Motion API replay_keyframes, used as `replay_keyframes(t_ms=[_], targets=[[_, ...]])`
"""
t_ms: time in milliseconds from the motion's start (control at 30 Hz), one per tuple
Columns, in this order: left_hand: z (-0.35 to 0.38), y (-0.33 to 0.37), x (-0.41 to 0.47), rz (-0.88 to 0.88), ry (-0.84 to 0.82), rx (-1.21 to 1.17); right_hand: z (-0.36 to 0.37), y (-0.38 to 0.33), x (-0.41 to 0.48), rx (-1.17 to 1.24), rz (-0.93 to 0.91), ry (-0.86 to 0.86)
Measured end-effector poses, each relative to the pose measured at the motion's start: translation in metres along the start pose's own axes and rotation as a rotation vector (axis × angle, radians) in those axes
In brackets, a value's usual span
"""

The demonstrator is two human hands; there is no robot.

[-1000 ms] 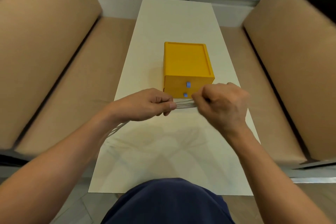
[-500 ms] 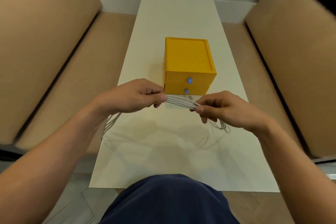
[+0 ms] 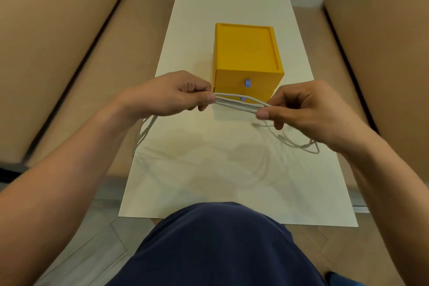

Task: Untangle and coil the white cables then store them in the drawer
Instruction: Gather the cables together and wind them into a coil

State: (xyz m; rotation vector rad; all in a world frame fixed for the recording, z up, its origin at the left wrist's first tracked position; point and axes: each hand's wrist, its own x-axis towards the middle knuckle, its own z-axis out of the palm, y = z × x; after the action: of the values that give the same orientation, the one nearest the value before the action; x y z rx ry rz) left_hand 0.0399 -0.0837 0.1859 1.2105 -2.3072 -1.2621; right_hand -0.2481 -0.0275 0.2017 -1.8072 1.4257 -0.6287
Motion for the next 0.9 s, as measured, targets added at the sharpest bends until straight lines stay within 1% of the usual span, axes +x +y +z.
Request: replay_keyframes(t_ms=[67,133,200,267,333,400,500,567,667,733,800,833,900], targets=[[-0.001,0.005,-0.002,0.071,-0.053,-0.089,-0.002,0.005,0.004,0.043,0.038,-0.014],[-0.003,0.006,-0.003,0.112,-0.088,-0.127,-0.001,0.008,0.005,-0.043,0.043,-0.013],[-0.006,0.001,-0.005,0.092,-0.080,-0.128,-0.002,-0.002,-0.001,-0.108,-0.024,0.016],[-0.010,-0.004,-0.006,0.070,-0.097,-0.134,-0.006,-0.013,-0.010,-0.095,-0.104,-0.001],[-0.011,-0.004,-0.006,0.082,-0.116,-0.157,-0.006,-0.011,-0.009,-0.062,-0.098,-0.009],[-0.012,-0.001,-0.004,0.104,-0.155,-0.155,-0.005,0.001,0.000,-0.101,-0.069,0.037],[-0.010,-0.007,0.000,0.034,-0.264,-0.152,0.002,0.002,0.004,-0.149,-0.067,0.056],[-0.008,-0.009,0.003,-0.006,-0.322,-0.130,0.002,-0.003,0.000,-0.105,-0.088,0.043],[-0.005,-0.005,0.006,0.001,-0.394,-0.087,-0.005,-0.012,-0.003,-0.061,-0.111,0.021],[-0.003,0.004,0.009,-0.026,-0.385,-0.023,-0.011,-0.016,-0.004,-0.030,-0.131,0.007],[0.002,0.017,0.013,-0.015,-0.297,0.085,-0.015,-0.019,-0.005,-0.019,-0.138,-0.010],[0.005,0.025,0.016,0.028,-0.245,0.076,-0.016,-0.020,-0.005,-0.026,-0.141,-0.021],[0.011,0.038,0.020,0.130,-0.192,-0.108,-0.017,-0.021,-0.006,-0.046,-0.150,-0.032]])
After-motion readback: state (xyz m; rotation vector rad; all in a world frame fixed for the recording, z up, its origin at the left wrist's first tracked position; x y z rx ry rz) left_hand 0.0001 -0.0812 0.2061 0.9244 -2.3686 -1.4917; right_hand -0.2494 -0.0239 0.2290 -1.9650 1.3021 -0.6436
